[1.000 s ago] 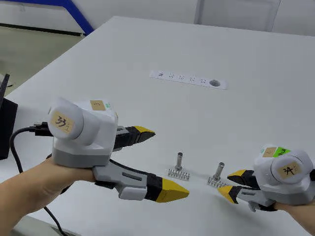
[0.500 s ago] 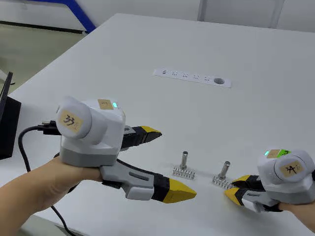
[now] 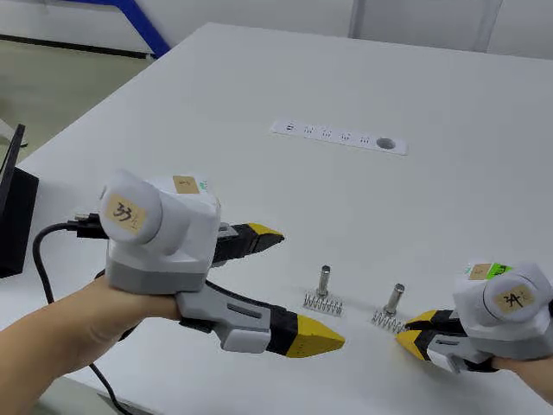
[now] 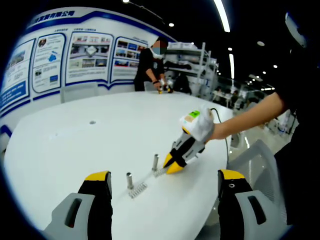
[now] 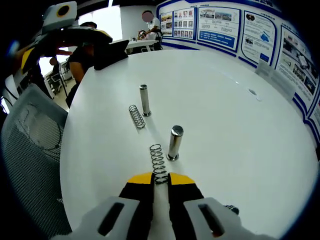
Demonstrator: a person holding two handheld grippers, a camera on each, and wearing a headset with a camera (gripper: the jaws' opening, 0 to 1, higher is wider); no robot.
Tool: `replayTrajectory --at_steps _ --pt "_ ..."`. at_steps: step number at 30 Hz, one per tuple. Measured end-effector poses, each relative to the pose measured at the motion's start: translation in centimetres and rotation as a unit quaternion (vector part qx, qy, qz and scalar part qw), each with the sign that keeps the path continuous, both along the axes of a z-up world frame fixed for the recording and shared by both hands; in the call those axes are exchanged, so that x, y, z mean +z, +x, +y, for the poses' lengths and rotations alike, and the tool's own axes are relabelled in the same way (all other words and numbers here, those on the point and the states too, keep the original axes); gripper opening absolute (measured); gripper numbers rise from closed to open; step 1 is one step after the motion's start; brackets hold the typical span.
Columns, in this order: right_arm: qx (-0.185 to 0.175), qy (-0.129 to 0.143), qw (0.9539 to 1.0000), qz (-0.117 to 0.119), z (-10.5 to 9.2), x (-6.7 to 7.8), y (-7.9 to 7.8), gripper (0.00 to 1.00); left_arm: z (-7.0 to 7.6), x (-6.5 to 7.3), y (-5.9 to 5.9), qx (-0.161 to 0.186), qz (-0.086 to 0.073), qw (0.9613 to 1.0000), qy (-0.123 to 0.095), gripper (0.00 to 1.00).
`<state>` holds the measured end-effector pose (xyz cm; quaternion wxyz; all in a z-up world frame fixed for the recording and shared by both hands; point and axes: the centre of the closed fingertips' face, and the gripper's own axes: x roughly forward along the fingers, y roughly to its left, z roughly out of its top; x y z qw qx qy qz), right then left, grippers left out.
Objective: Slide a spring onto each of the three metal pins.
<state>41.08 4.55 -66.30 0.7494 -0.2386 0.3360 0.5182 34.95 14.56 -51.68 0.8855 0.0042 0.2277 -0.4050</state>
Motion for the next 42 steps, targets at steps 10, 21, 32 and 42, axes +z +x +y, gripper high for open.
replayTrajectory --at_steps 10,21,32,42 --pt "0.011 -0.003 0.9999 0.010 0.0 -0.1 -0.3 0.10 0.2 0.2 -0.2 0.006 -0.002 1.0000 0.002 0.88" --pt "0.021 0.002 0.9998 0.007 0.0 1.2 -0.9 0.10 -0.1 -0.2 -0.8 0.005 0.001 1.0000 0.008 0.85" --pt "0.035 0.047 0.9983 0.006 0.8 6.4 -1.1 0.10 -1.3 0.1 -0.5 -0.001 -0.002 1.0000 -0.004 0.81" --pt "0.078 0.083 0.9935 -0.010 1.5 12.3 -2.8 0.10 -2.9 0.7 0.5 -0.014 -0.018 0.9997 -0.001 0.71"
